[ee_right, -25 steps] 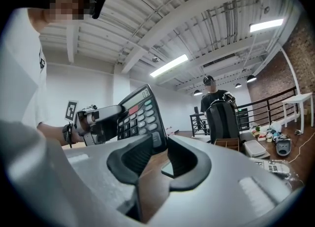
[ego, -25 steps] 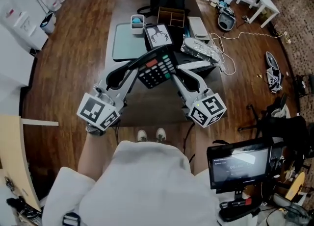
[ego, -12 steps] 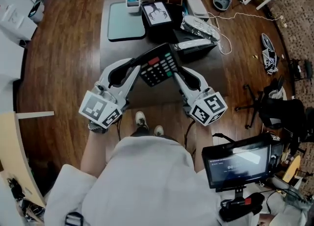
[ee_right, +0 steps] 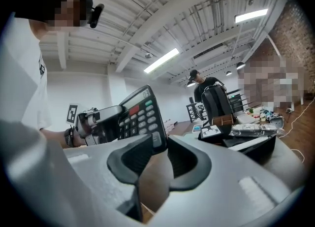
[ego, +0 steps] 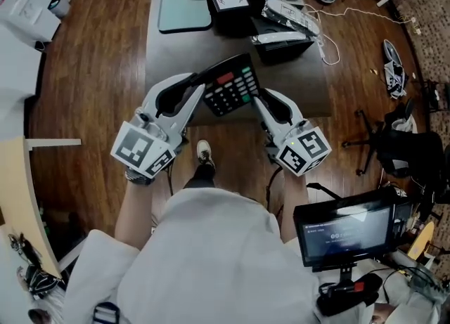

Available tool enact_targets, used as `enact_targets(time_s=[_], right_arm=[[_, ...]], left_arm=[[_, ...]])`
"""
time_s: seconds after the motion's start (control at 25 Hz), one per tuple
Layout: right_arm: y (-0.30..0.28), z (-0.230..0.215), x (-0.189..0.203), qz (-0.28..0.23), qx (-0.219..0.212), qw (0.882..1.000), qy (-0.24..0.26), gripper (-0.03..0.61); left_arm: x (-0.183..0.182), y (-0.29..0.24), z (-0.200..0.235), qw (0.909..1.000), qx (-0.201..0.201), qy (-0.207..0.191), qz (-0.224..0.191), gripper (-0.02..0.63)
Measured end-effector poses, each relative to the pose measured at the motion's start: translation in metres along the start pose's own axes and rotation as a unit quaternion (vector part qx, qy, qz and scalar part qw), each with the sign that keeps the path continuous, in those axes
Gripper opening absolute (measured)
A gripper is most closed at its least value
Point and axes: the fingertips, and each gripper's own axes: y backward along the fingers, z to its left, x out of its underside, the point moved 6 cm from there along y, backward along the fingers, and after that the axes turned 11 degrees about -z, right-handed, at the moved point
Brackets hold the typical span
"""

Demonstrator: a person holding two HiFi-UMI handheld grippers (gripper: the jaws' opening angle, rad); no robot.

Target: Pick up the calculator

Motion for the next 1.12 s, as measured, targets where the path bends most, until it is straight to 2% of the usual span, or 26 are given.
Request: enact_targets(time_s=[0.2,0.32,0.52,0.64,0.8,1.12], right_arm=[[0.060,0.019,-0.012,-0.021,-0.015,1.000,0.014,0.097],[0.112,0.028,-0.013,-0.025,-0.015,0.999,0.021,0.097],[0.205,0.055,-0.021,-0.018,-0.026,0.999,0.028,0.097],[0.243,0.071,-0.024,-0.017,-0.033,0.999,0.031,0.097],[0.265,0.097,-0.024,-0.028,-0.044,0.998,0.027,0.097],[0.271,0.125,-0.034,-0.058,-0.060,0.996,0.021,0.097]], left_arm=[[-0.007,0.016,-0.067,0.9998,-0.002,-0.018,-0.011,0.069],[0.002,0.030,-0.118,0.9992,-0.007,-0.032,-0.021,0.071],[0.009,0.058,-0.207,0.9992,-0.018,-0.005,-0.037,0.071],[0.004,0.073,-0.249,0.9991,-0.021,-0.009,-0.036,0.069],[-0.009,0.098,-0.277,0.9987,-0.027,-0.027,-0.034,0.069],[-0.039,0.117,-0.293,0.9972,-0.024,-0.057,-0.041,0.069]])
